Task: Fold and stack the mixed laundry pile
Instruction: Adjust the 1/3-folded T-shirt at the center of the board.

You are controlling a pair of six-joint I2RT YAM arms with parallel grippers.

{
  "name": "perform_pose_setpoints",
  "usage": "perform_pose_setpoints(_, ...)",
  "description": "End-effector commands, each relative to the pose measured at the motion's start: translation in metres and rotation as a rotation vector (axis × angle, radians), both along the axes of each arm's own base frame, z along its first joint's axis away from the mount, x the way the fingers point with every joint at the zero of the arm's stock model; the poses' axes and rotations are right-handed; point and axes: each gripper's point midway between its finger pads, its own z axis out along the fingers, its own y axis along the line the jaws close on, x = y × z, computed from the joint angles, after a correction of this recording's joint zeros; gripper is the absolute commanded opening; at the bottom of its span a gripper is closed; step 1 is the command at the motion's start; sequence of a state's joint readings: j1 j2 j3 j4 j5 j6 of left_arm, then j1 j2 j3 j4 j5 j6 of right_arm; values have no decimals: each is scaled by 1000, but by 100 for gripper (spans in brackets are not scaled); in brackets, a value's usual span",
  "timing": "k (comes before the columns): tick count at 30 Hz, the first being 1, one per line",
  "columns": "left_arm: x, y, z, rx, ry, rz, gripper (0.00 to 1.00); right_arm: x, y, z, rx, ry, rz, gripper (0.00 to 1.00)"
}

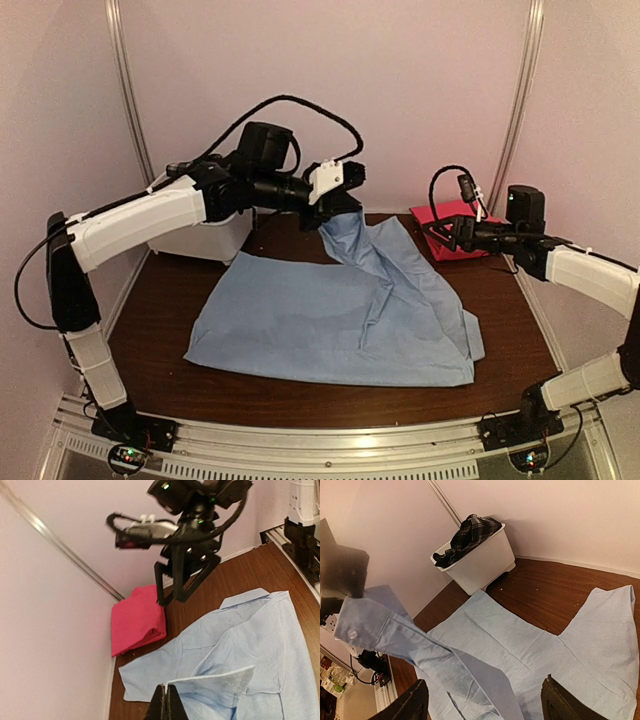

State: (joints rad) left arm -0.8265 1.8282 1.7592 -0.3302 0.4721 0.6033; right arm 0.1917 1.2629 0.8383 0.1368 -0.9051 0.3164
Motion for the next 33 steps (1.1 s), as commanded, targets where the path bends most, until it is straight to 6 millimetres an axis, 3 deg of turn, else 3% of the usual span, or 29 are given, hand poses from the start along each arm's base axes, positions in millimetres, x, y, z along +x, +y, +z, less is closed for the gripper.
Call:
perform_pose_setpoints(1, -30, -8, -4, 104, -377, -126, 0, -13, 10, 28, 12, -96, 117, 77)
perform_pose_setpoints(5, -59, -11, -16, 169, -527, -215, 0, -27, 19, 46, 16, -181, 182, 78)
perform_pose_setpoints(8, -75, -11, -14, 152, -603, -266, 0, -42, 33, 48, 34, -198, 265, 78)
perform_pose_setpoints(14, -101, -8, 9, 61, -671, -346, 0, -74, 74, 22, -5, -177, 433, 75)
perform_pose_setpoints(21, -140, -5, 16, 36, -690, -458, 0, -71, 86, 11, -37, -173, 453, 78)
perform_pose_setpoints(26, -142, -3, 14, 45, -701, -454, 0, -69, 95, -17, -85, -121, 480, 77)
perform_pose_setpoints(33, -139, 0, 10, 67, -716, -435, 0, -87, 112, -61, -210, -57, 518, 70)
